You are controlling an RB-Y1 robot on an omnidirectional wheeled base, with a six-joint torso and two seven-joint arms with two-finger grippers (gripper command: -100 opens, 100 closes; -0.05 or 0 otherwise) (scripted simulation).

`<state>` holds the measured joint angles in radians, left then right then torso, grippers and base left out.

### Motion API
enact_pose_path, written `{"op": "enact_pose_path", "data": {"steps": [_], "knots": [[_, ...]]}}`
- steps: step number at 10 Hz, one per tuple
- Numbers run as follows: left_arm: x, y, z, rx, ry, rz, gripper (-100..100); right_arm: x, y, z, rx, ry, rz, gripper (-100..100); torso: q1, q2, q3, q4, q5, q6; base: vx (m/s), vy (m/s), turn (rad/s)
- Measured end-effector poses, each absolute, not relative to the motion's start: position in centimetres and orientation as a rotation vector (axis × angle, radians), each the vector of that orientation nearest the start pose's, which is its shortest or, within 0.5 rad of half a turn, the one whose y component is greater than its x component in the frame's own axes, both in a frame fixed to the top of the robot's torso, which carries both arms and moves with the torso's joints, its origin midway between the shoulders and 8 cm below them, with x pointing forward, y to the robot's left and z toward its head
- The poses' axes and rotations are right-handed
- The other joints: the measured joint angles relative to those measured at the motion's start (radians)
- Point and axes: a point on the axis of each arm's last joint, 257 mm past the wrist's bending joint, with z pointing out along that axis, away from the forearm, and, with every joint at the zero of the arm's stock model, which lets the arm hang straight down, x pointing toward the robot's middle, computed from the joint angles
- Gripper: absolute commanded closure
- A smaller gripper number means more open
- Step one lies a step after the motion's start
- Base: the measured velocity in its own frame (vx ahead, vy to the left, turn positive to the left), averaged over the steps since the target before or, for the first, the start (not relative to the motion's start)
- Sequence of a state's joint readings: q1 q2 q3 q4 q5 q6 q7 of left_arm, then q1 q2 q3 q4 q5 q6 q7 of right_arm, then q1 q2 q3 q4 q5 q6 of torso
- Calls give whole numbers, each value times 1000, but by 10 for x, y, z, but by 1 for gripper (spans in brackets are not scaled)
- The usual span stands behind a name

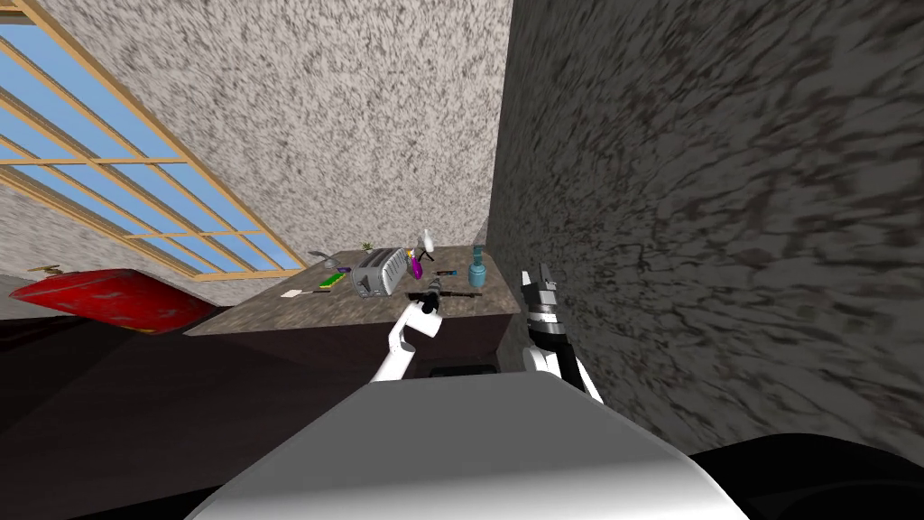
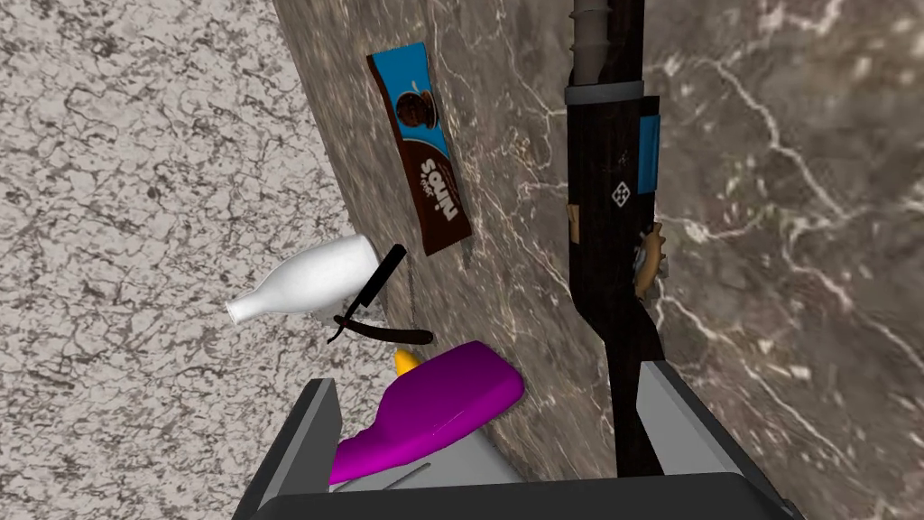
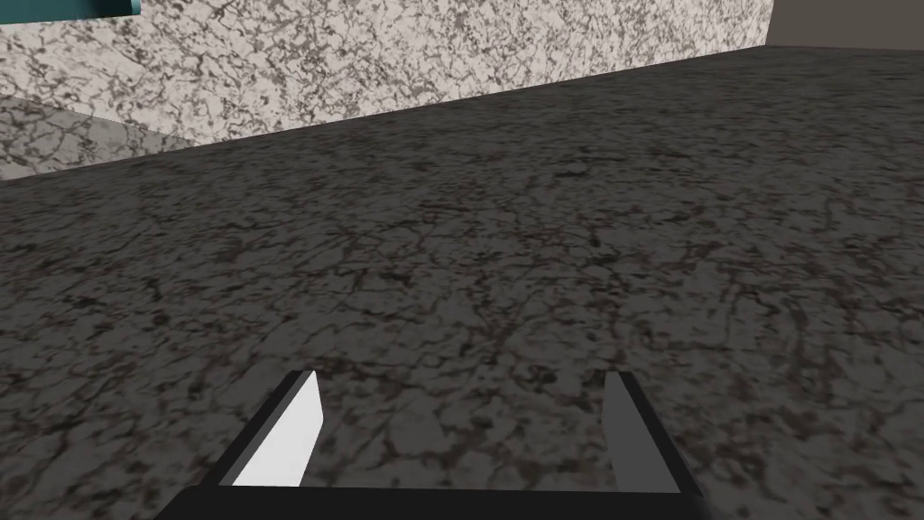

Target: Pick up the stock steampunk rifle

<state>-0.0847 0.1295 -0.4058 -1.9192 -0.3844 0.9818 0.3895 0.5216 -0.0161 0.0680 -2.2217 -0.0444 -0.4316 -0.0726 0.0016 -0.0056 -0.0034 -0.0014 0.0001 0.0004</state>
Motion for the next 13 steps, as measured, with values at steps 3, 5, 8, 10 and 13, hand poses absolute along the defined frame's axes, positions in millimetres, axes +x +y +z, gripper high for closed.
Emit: {"op": "enact_pose_path", "data": {"steps": [3,5,8,10,13], "knots": [[493,124,-265,-1452,1690,-774,-100,366,-265,-24,836,680,1420,0,-1,0,0,0,0,0,56,-26,89],[486,108,-279,-1508,1725,-747,-100,366,-265,-24,836,680,1420,0,-2,-1,-1,0,0,0,70,-26,121],[473,88,-293,-1573,1761,-727,0,366,-265,-24,836,680,1420,0,0,1,0,0,0,1,30,-10,31],[475,90,-297,-1572,1761,-725,-100,366,-265,-24,836,680,1420,0,0,2,1,0,0,0,31,-15,18],[480,93,-302,-1565,1760,-730,100,366,-265,-24,836,680,1420,0,0,2,1,0,0,1,22,-10,5]]}}
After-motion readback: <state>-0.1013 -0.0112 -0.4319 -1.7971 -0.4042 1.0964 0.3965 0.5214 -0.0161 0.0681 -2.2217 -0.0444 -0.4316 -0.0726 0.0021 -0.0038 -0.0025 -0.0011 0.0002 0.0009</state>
